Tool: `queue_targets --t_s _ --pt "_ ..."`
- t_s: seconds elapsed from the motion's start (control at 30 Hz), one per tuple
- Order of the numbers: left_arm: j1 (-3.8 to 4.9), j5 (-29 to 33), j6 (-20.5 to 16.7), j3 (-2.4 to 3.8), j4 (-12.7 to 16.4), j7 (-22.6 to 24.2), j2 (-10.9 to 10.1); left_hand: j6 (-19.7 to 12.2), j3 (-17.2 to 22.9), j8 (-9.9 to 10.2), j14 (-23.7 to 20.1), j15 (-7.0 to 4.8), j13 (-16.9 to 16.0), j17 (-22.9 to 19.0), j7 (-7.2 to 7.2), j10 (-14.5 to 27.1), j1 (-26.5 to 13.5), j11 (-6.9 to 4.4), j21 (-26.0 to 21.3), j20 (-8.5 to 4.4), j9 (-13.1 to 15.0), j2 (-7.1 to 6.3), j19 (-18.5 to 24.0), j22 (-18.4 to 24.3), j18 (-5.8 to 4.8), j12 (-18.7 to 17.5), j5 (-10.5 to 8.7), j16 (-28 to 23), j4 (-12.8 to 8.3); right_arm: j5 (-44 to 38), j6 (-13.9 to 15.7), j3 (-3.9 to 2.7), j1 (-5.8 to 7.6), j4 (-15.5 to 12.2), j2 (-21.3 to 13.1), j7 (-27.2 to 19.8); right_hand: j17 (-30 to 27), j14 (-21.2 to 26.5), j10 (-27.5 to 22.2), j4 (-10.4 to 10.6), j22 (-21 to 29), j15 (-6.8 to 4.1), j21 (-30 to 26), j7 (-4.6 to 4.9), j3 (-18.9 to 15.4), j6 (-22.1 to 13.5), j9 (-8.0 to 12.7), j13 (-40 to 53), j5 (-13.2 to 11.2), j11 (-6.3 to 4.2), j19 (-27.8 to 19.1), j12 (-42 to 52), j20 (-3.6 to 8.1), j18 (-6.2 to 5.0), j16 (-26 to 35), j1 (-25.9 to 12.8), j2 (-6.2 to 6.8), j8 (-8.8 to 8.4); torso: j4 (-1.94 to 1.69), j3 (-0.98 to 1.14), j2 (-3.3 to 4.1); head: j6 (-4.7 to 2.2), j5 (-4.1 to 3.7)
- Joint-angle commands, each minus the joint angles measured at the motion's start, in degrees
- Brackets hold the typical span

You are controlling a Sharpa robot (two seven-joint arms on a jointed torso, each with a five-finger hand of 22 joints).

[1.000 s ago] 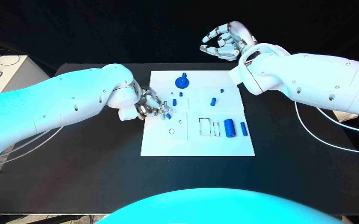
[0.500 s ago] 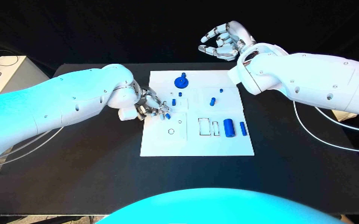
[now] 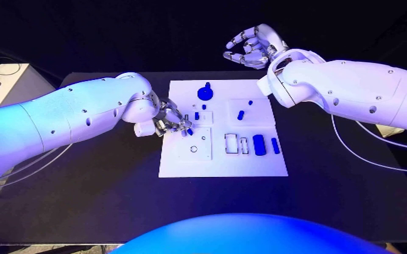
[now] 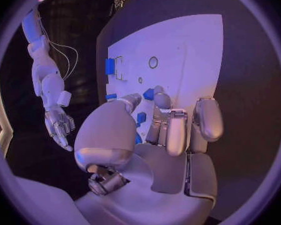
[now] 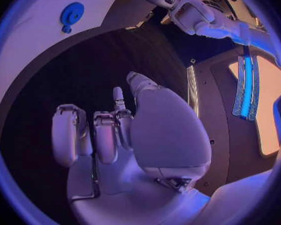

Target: Assemble the parts on the task board

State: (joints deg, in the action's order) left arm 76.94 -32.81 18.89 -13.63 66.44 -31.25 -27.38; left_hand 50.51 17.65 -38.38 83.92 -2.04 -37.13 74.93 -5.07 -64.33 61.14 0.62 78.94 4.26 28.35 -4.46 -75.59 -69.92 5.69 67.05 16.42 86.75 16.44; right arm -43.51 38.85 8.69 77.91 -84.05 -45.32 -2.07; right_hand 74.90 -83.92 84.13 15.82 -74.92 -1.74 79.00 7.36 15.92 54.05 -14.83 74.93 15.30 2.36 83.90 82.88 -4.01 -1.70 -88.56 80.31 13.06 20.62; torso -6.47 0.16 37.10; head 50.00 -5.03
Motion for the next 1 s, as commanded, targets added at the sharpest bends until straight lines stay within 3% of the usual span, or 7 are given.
queue_targets --t_s 0.03,0.47,1.0 --pt "-0.02 -0.1 1.2 0.03 0.0 0.0 0.2 0.1 0.4 -0.3 3.2 -0.45 -0.2 6.8 0.32 -0.5 0.7 0.13 0.1 -0.39 0.1 0.06 0.1 -0.1 -0.94 0.3 -0.19 0.2 -0.1 -0.3 -0.9 -0.04 0.01 -0.1 0.1 -0.1 12.4 -5.4 1.2 0.2 -12.2 0.39 -0.1 0.14 0.2 -0.2 0.0 10.9 0.2 0.42 3.0 -0.1 -0.42 -0.38 0.2 -0.3 -0.23 -0.26 -0.04 0.01 -0.06 0.00 -0.05" --pt "-0.12 -0.1 0.9 0.03 -0.2 0.0 0.3 0.0 1.2 -0.6 3.3 -0.58 -0.8 7.0 0.47 -0.6 2.1 0.00 0.2 -0.49 0.5 0.05 0.1 -0.1 -0.93 0.5 -0.25 0.3 -0.3 -0.5 -1.1 -0.04 0.01 -0.1 0.1 0.1 12.4 -5.4 1.2 0.2 -12.2 0.39 -0.2 0.11 0.3 -0.2 -0.1 10.9 0.1 0.41 3.0 0.0 -0.44 -0.40 0.2 -0.3 -0.30 -0.24 -0.01 0.01 -0.03 0.00 -0.09" --pt "-0.13 0.2 -0.3 0.04 -0.1 0.1 0.2 -0.9 4.9 -0.7 3.1 -0.71 -0.5 6.8 0.58 0.4 7.4 -0.14 -0.1 -0.61 1.5 -0.48 0.5 0.1 -0.86 -0.5 -0.34 0.1 -2.0 -0.7 -1.5 -0.04 0.01 0.0 0.1 0.4 12.4 -5.4 1.3 0.1 -12.2 0.38 -0.1 0.09 0.3 -0.1 -0.1 10.9 0.1 0.39 3.0 0.0 -0.44 -0.39 0.2 -0.3 -0.34 -0.23 -0.03 0.04 -0.05 0.00 -0.12"
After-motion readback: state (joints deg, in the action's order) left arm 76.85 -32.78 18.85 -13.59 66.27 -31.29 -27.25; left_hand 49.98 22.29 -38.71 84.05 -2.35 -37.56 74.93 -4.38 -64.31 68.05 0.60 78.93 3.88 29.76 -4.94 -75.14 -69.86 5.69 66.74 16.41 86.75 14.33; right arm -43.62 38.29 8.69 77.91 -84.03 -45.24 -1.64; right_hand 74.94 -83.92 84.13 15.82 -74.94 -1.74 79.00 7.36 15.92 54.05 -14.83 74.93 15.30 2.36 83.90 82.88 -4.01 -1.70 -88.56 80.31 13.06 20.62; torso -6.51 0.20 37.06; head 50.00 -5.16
